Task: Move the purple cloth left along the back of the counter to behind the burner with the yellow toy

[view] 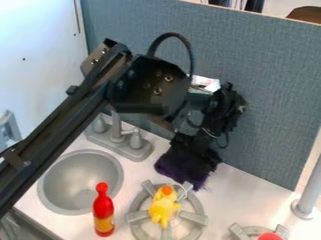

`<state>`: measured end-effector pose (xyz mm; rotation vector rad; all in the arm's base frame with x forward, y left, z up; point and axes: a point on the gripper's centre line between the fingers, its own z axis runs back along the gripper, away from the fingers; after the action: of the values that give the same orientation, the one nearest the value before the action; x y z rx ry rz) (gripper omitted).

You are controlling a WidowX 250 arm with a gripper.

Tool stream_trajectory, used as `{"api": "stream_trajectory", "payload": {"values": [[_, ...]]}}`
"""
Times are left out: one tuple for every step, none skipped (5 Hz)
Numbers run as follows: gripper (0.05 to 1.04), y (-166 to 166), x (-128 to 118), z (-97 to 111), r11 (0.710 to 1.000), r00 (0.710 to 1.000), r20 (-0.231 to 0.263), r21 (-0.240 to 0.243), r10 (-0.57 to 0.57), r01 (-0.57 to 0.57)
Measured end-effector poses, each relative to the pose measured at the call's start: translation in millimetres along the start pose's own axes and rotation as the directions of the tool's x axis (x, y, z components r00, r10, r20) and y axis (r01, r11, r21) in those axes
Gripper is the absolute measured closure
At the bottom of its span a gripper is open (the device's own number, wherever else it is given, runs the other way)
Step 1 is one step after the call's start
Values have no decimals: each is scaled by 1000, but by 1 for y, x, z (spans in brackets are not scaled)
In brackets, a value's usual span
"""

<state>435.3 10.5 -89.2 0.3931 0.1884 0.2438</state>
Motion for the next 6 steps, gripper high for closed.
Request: {"api": "stream_trajectory", "payload": {"values": [[83,29,-5,-15,999,996,-78,12,35,-34],[83,46,-19,-6,998,995,-91,-53,35,-40],[83,55,-31,24,986,1000,-19,-164,11,-14],[83,58,-53,46,970,999,37,-238,-36,44],[83,63,-74,53,965,996,33,-246,-87,92],[83,59,-100,51,960,987,13,-228,-160,159]]}}
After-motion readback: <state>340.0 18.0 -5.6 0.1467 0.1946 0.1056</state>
